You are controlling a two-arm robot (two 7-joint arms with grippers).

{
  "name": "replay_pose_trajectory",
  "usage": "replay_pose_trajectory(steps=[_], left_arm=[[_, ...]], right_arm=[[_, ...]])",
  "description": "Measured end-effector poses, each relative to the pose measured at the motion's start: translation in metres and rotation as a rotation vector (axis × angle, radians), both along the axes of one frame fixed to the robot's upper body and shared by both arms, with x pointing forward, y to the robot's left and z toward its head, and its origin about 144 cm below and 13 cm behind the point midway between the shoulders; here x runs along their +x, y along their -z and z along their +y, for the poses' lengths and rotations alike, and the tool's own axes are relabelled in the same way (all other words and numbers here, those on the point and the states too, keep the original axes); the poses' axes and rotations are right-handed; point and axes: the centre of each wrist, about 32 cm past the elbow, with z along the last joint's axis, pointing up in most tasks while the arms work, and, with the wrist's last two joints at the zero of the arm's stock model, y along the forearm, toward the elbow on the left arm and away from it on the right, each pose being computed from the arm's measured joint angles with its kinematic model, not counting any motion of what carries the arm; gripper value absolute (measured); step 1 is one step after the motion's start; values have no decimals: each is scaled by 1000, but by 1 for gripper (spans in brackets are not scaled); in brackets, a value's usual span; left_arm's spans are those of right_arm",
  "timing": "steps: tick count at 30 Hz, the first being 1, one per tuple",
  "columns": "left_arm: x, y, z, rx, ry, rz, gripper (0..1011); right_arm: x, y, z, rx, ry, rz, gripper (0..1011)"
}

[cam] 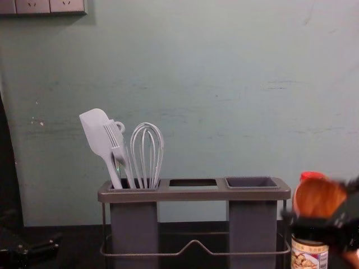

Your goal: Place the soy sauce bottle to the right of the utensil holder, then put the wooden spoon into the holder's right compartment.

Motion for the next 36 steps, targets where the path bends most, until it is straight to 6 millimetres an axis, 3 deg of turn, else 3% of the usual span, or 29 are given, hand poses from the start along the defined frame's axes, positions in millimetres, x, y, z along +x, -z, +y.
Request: replay_pose_trajectory(steps=[6, 13, 36], left_arm=[[0, 0, 0, 0, 0, 0, 1000], [0, 0, 0, 0, 0, 0, 1000], [0, 0, 0, 0, 0, 0, 1000]], right_arm=[[-16, 13, -8, 57, -26, -254, 838], [-21, 27, -13, 110, -78, -413, 838], [-21, 31, -10, 112, -93, -411, 838]])
